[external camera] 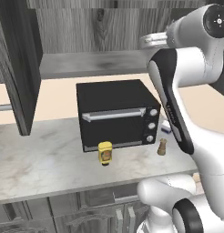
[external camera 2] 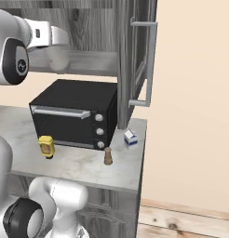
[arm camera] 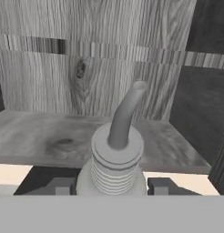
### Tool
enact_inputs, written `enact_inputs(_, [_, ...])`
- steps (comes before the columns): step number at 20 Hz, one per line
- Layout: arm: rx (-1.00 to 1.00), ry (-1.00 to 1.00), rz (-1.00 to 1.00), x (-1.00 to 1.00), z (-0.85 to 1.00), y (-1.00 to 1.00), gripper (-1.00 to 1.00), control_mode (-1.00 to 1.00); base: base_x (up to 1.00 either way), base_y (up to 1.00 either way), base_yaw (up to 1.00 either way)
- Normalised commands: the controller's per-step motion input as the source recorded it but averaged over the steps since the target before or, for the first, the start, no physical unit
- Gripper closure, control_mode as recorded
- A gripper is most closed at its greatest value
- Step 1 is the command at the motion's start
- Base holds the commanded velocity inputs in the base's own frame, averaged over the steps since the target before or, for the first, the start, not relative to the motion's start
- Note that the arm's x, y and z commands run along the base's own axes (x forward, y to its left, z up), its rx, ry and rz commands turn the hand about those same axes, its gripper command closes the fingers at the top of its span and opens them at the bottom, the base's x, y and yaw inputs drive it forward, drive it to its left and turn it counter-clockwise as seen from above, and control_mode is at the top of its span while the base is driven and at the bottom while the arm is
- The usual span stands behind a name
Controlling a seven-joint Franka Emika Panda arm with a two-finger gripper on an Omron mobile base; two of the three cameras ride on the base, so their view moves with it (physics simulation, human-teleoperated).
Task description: There are various items on the counter. Only move the condiments/shakers into the cabinet.
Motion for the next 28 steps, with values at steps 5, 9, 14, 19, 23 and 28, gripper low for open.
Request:
enact_inputs(5, [-0.03, -0.03, 0.0, 0.41, -0.02, 0.0, 1.0, -1.0, 0.0, 0.0, 0.0])
enact_inputs(9, [0.0, 0.0, 0.0, 0.42, 0.0, -0.03, 1.0, -1.0, 0.0, 0.0, 0.0])
enact_inputs(14, [0.0, 0.0, 0.0, 0.51, -0.03, -0.14, 1.0, -1.0, 0.0, 0.0, 0.0])
enact_inputs(19, [0.0, 0.02, 0.0, 0.53, -0.1, -0.23, 1.0, -1.0, 0.0, 0.0, 0.0])
enact_inputs(23, [0.0, 0.04, 0.0, 0.52, -0.15, -0.23, 1.0, -1.0, 0.0, 0.0, 0.0])
enact_inputs(28, [0.01, 0.06, 0.0, 0.61, -0.11, -0.17, 1.0, -1.0, 0.0, 0.0, 0.0])
